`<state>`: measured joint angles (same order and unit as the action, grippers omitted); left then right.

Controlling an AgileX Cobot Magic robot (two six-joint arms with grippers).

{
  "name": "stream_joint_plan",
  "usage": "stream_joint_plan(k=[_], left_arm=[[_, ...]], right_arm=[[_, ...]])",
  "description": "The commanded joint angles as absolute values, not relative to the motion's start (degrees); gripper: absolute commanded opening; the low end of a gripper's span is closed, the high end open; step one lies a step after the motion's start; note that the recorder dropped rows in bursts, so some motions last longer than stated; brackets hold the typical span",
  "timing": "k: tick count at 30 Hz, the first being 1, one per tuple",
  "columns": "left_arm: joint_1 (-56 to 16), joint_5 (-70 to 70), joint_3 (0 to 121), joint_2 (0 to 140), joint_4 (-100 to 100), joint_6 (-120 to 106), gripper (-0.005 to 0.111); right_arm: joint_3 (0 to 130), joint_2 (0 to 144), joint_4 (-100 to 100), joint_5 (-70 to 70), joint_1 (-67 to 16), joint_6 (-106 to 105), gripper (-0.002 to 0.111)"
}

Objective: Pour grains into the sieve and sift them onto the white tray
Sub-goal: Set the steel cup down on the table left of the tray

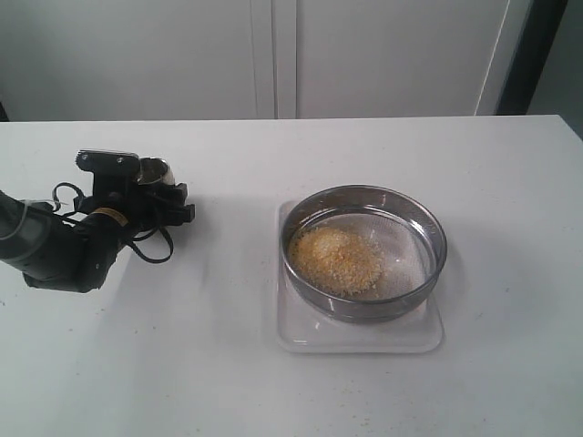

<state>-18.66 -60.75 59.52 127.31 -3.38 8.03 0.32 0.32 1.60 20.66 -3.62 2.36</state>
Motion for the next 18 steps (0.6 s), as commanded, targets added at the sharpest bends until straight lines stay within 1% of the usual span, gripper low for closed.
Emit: stream_joint_plan(k=[1,5,10,12,18], left_arm=[[-18.7,-61.2,59.5,127.4,-4.1,8.0,0.085],[-18.7,-61.2,59.5,127.4,-5.8,8.0,0.086],[-18.7,-61.3,59.5,127.4,-5.9,7.6,0.097],[-18.7,-61.2,59.5,127.4,-5.9,7.6,0.099],[-18.7,-61.7,59.5,127.3,-5.9,7.6,0.100]], right_arm=[[0.0,0.0,1.7,20.0,-3.3,2.2,0.000],[0.0,0.0,1.7,20.0,-3.3,2.2,0.000],[0.0,0.0,1.7,20.0,-3.3,2.2,0.000],[0.0,0.0,1.7,20.0,-3.3,2.2,0.000],[0.0,0.0,1.7,20.0,-3.3,2.2,0.000]])
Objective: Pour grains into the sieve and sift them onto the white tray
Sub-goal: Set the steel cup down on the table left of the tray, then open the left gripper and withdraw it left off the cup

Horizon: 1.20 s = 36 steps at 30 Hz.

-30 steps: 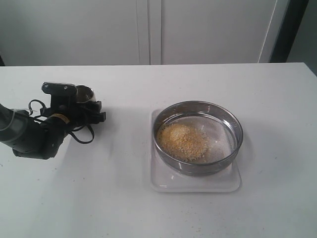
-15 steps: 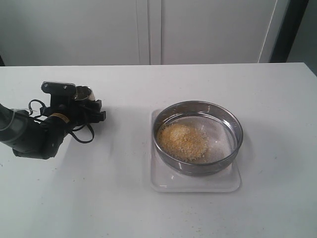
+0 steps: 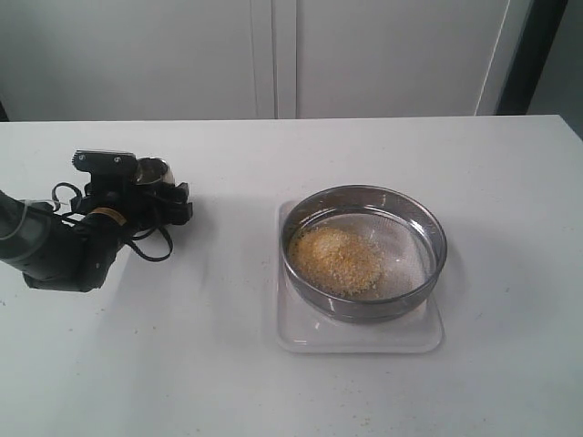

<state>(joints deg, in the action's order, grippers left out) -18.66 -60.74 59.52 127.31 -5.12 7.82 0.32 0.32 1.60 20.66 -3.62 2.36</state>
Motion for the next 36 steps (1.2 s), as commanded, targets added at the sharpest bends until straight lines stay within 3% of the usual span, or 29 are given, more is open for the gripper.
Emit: stream_joint_plan(k=[1,18,27,29,36], left_arm=[[-18.7,-61.8,59.5,127.2,-5.9,7.6,0.100],[-18.7,-53.2,59.4,117.8,-5.8,5.7,0.100],[-18.7,-34.2,59.4,104.3,-5.8,4.3,0.097],[-18.7,-29.6,59.4,101.6,-5.9,4.3,0.090],[-18.7,-10.0,59.4,93.3,-6.0,4.5,0.028]], right_arm=[[0.0,0.0,1.7,20.0,-3.3,2.2,0.000],[0.0,0.0,1.7,20.0,-3.3,2.2,0.000],[0.0,0.0,1.7,20.0,-3.3,2.2,0.000],[0.0,0.0,1.7,20.0,-3.3,2.2,0.000],[0.0,0.0,1.7,20.0,-3.3,2.2,0.000]])
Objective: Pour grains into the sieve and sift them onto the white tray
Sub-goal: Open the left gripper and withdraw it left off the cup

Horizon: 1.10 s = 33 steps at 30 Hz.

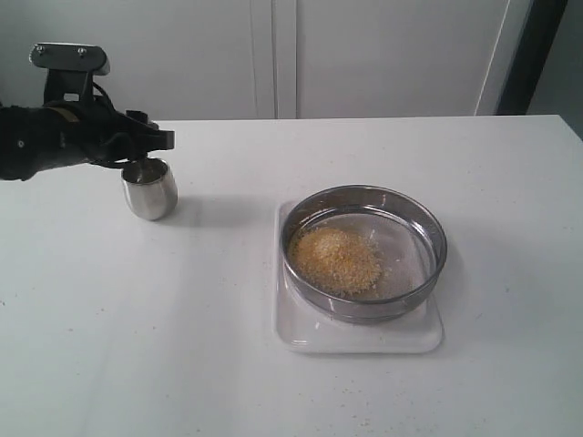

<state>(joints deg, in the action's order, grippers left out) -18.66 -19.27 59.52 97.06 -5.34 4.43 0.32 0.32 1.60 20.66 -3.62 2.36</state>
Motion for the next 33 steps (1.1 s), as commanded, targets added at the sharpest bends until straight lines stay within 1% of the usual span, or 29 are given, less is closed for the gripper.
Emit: stream_joint_plan(k=[1,4,17,23,28,33], left_arm=[[-18.7,-7.8,59.4,92.3,-6.0,4.5,0.020],[-18.7,-2.1,59.4,89.9,-6.0,4.5,0.000],[-18.7,26.2,59.4,81.8,-5.5,5.3,0.000],[-18.5,39.7,59.4,78.6,0.3,10.3,0.000],[-18.4,47.3,59.4,76.1,10.7,18.7,0.000],[-15.2,49.2,59.4,72.5,11.3,19.5,0.000]], right_arm=[[0.0,0.0,1.7,20.0,-3.3,2.2,0.000],[0.0,0.0,1.7,20.0,-3.3,2.2,0.000],[0.0,0.0,1.7,20.0,-3.3,2.2,0.000],[0.0,0.0,1.7,20.0,-3.3,2.2,0.000],[0.0,0.0,1.7,20.0,-3.3,2.2,0.000],[0.0,0.0,1.7,20.0,-3.3,2.2,0.000]])
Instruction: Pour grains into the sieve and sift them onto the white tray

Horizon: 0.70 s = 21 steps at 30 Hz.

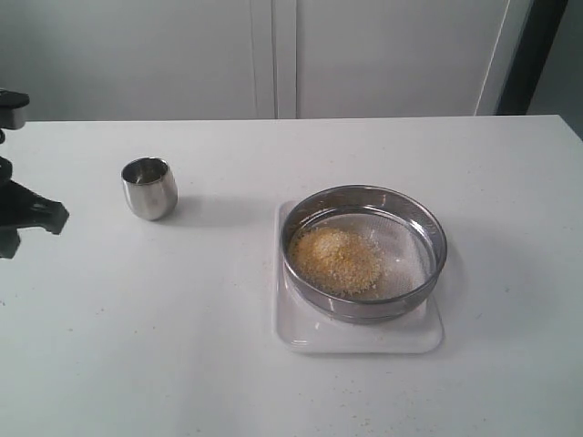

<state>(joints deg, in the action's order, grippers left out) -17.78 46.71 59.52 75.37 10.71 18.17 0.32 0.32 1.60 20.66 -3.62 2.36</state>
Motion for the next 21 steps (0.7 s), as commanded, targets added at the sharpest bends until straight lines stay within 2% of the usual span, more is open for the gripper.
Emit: stream_joint_plan(k=[1,8,21], left_arm=[[-14.3,49.5,59.4,71.9,11.2,19.3,0.000],[-4.6,48.2,57.7,66.1,1.5,12.1,0.000],[-4.6,40.6,37.1,45.9,-4.2,12.0,0.000]], right_arm=[[0.0,0.0,1.7,20.0,-3.3,2.2,0.000],[0.0,0.0,1.7,20.0,-3.3,2.2,0.000],[0.0,0.0,1.7,20.0,-3.3,2.2,0.000]])
